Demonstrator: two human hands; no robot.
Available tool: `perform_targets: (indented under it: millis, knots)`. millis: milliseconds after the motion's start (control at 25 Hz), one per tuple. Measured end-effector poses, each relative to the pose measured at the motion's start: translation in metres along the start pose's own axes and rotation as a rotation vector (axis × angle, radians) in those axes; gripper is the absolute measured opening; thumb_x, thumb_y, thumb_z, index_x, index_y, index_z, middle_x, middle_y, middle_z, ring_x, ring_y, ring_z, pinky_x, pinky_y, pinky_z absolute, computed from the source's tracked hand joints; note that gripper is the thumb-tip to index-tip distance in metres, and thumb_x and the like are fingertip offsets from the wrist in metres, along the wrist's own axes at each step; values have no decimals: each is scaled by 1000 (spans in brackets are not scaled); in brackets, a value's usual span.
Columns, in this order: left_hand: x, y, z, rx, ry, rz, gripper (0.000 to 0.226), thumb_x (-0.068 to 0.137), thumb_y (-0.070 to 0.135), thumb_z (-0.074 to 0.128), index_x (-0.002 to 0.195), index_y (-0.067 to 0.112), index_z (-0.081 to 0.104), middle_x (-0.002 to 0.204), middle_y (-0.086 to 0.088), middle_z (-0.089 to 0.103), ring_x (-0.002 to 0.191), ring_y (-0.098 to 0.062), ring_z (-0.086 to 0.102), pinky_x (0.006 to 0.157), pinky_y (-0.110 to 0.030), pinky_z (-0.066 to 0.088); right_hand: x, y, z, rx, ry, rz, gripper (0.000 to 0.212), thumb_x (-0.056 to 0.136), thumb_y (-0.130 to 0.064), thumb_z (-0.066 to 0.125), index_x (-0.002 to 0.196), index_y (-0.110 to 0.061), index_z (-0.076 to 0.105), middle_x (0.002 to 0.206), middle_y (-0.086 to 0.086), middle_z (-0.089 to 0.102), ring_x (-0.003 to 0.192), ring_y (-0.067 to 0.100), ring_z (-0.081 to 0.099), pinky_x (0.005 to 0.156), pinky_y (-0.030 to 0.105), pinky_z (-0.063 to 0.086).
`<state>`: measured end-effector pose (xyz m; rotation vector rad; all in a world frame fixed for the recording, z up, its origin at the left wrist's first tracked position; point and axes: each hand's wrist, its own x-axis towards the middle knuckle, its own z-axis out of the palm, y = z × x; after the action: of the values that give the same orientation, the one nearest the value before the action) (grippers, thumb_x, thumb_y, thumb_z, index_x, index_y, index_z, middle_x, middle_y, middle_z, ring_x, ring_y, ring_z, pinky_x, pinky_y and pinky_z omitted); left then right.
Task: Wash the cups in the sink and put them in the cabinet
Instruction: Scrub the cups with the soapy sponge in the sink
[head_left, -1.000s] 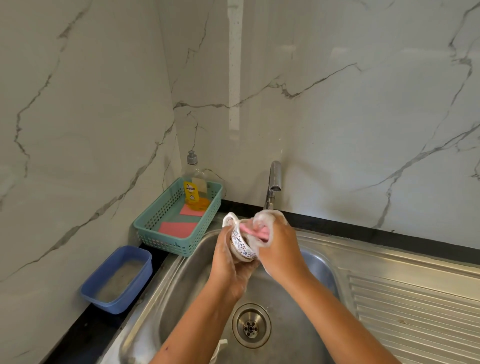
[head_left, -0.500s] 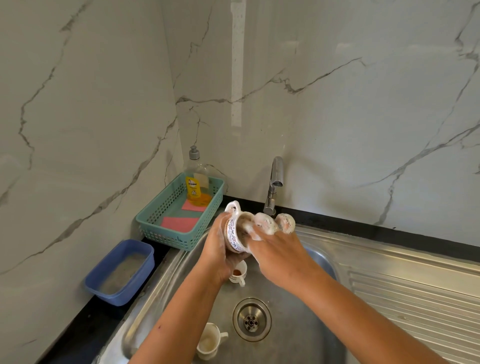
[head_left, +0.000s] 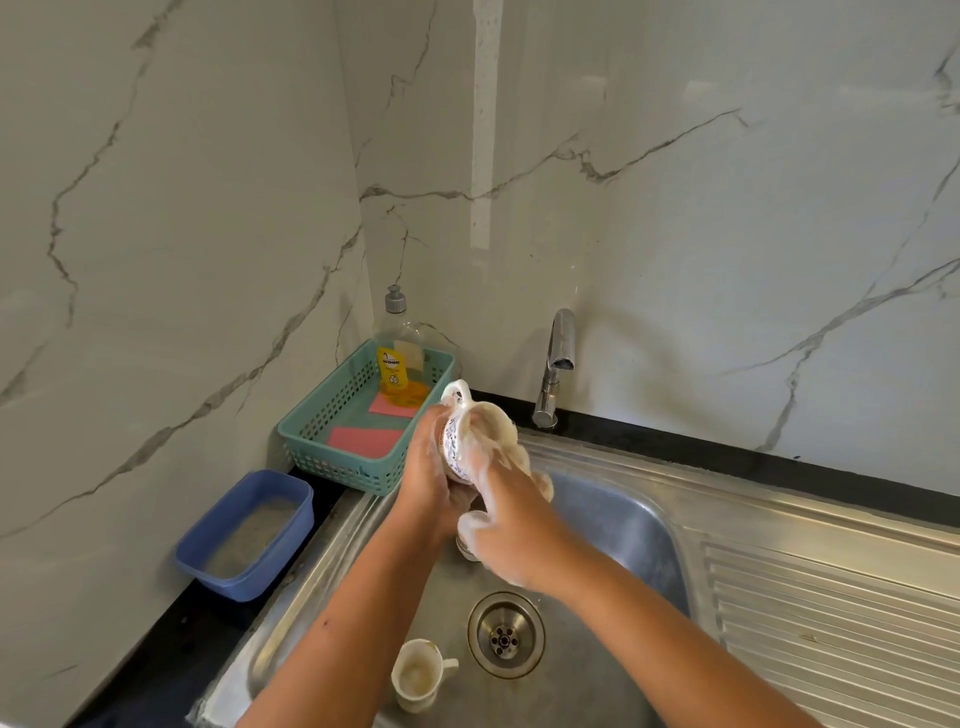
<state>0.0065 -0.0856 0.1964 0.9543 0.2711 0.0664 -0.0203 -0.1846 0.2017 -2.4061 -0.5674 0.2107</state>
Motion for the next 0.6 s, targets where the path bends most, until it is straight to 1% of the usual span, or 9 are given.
perform_targets:
  millis: [80, 160, 240, 320, 360, 440, 480, 560, 600]
  knots:
    - [1, -1, -4, 39, -41, -26, 41, 95, 29, 40, 66, 9, 61, 55, -7, 60, 50, -20, 61, 51, -26, 50, 1, 11, 7, -469, 222, -164, 65, 75, -9, 60, 137, -16, 42, 141, 3, 39, 125, 27, 39, 101, 49, 34]
    - [5, -6, -11, 80, -48, -28, 37, 95, 28, 40, 74, 7, 62, 62, -10, 63, 57, -22, 63, 55, -28, 50, 3, 16, 11, -699, 326, -192, 57, 54, -13, 77, 110, -16, 65, 122, 5, 55, 107, 28, 53, 86, 52, 45]
    - [8, -8, -14, 94, -28, 3, 29, 94, 26, 43, 80, 8, 61, 66, -9, 63, 59, -22, 62, 57, -29, 49, 4, 12, 14, -707, 383, -169, 58, 43, -14, 81, 99, -18, 69, 106, 5, 61, 93, 27, 57, 75, 48, 49]
    - [7, -8, -11, 91, -36, 10, 29, 94, 24, 44, 75, 11, 62, 66, -9, 60, 57, -20, 61, 57, -28, 49, 6, 3, 12, -709, 402, -160, 53, 53, -14, 76, 105, -15, 66, 102, 5, 60, 92, 26, 56, 72, 44, 45]
    - [4, -8, -8, 76, -64, 11, 38, 95, 22, 41, 67, 12, 64, 62, -7, 60, 54, -18, 60, 55, -24, 49, 7, 0, 10, -664, 376, -157, 51, 64, -13, 68, 114, -13, 61, 107, 5, 57, 99, 25, 53, 78, 44, 43]
    - [-1, -9, -3, 44, -62, 24, 56, 98, 19, 34, 52, 16, 67, 50, -2, 60, 45, -13, 60, 46, -16, 48, 10, 0, 5, -367, 257, -111, 45, 77, -12, 53, 122, -15, 50, 115, 3, 51, 110, 21, 47, 88, 38, 40]
    - [-1, -10, -4, 41, -30, 45, 54, 99, 19, 34, 57, 16, 67, 50, 1, 61, 48, -13, 61, 44, -14, 47, 9, -2, 3, -108, 179, -47, 39, 78, -12, 51, 116, -18, 49, 111, 4, 52, 106, 20, 49, 85, 34, 41]
    - [1, -14, -5, 41, 21, 131, 30, 97, 22, 43, 77, 12, 61, 62, -2, 63, 65, -19, 61, 53, -19, 50, 3, -16, -3, 583, 77, 84, 19, 84, -14, 52, 103, -15, 50, 100, 14, 57, 95, 18, 57, 82, 33, 46]
    - [1, -18, -7, 46, 33, 174, 20, 94, 26, 49, 81, 14, 58, 70, -6, 60, 71, -22, 59, 60, -26, 50, 3, -20, -3, 891, 101, 154, 15, 90, -17, 52, 103, -10, 53, 101, 19, 59, 93, 17, 59, 82, 33, 46]
